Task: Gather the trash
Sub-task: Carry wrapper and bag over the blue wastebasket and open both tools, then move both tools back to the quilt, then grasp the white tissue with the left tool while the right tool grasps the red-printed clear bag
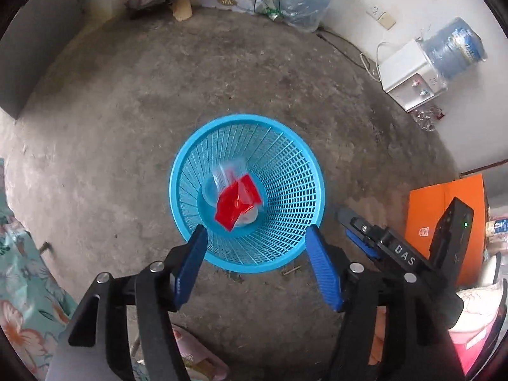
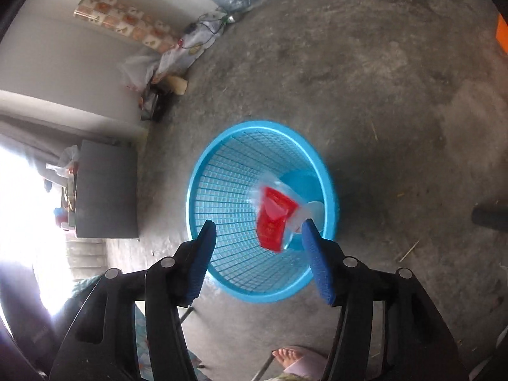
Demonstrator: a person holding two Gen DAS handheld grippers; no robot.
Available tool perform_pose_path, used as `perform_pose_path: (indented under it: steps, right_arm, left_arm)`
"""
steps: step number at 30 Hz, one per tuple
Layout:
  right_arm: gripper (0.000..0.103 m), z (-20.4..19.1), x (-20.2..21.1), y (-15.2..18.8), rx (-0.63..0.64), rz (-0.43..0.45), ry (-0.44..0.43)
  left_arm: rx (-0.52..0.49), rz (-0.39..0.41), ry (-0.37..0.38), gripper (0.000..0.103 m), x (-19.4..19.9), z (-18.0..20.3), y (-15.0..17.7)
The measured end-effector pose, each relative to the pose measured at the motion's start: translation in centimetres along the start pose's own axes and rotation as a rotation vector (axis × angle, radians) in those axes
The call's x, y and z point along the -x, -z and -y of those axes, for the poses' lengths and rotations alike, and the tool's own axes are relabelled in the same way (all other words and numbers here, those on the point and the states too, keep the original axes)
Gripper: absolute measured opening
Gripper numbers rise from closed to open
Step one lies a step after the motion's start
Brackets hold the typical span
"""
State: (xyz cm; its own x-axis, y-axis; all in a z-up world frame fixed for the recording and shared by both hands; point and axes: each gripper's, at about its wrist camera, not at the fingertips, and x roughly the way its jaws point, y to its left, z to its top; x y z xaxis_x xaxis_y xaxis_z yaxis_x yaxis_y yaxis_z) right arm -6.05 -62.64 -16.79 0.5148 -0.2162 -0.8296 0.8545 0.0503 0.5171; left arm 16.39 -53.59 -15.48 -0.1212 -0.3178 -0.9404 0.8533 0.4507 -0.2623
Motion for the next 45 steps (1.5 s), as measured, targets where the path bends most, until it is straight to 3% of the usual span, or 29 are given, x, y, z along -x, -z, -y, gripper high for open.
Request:
perform_pose_path:
  steps: [6,9,12,14,17,21,26,28,32,36,38,41,45]
  right_arm:
    - [0.057,-2.2,3.3,1.2,0.082,0.062,-0.003]
    - [0.064,-4.8,5.9,2.2,0.171,0.105,-0.018]
    - [0.076,-8.0,8.8,3.4,0.278,0.145,-0.034]
    - [0.086,-10.2,10.7,4.7,0.356,0.177,-0.022]
    - [0.092,-13.4,13.1,6.9,0.479,0.224,-0.015]
    - [0.092,-17.0,15.8,10.2,0.642,0.21,-0.16]
    - [0.092,-20.8,16.9,14.0,0.765,0.055,-0.387]
    - [0.091,-22.2,16.3,15.8,0.783,-0.058,-0.476]
    - [0.083,-24.7,13.3,19.5,0.777,-0.297,-0.572]
    - [0.076,-26.6,9.5,23.4,0.732,-0.527,-0.592]
    - [0.071,-27.6,8.0,25.6,0.716,-0.604,-0.57]
    - [0.066,-28.5,6.0,27.4,0.703,-0.655,-0.515]
    - [0.063,-29.5,4.6,27.9,0.638,-0.698,-0.479]
  left_arm:
    - [-0.024,0.102,0.039,0.069,4.7,1.1,1.0]
    - [-0.043,0.17,0.058,0.076,8.5,1.2,2.7]
    - [-0.032,0.292,0.005,0.081,14.0,0.2,5.7]
    - [-0.019,0.338,-0.008,0.081,16.8,-0.6,7.6]
    - [0.01,0.393,-0.008,0.081,21.3,-2.2,11.4]
    - [0.033,0.526,-0.081,0.081,27.3,-4.6,18.2]
    - [0.078,0.662,-0.174,0.083,31.7,-7.5,26.3]
    - [0.127,0.733,-0.206,0.083,33.3,-9.2,29.9]
    - [0.253,0.881,-0.28,0.083,35.9,-13.0,37.1]
    - [0.42,0.992,-0.31,0.083,38.0,-17.3,43.4]
    - [0.491,1.012,-0.301,0.083,38.4,-18.9,45.1]
    - [0.617,1.029,-0.286,0.074,38.8,-22.4,47.2]
    - [0.725,1.018,-0.225,0.061,38.2,-25.8,47.7]
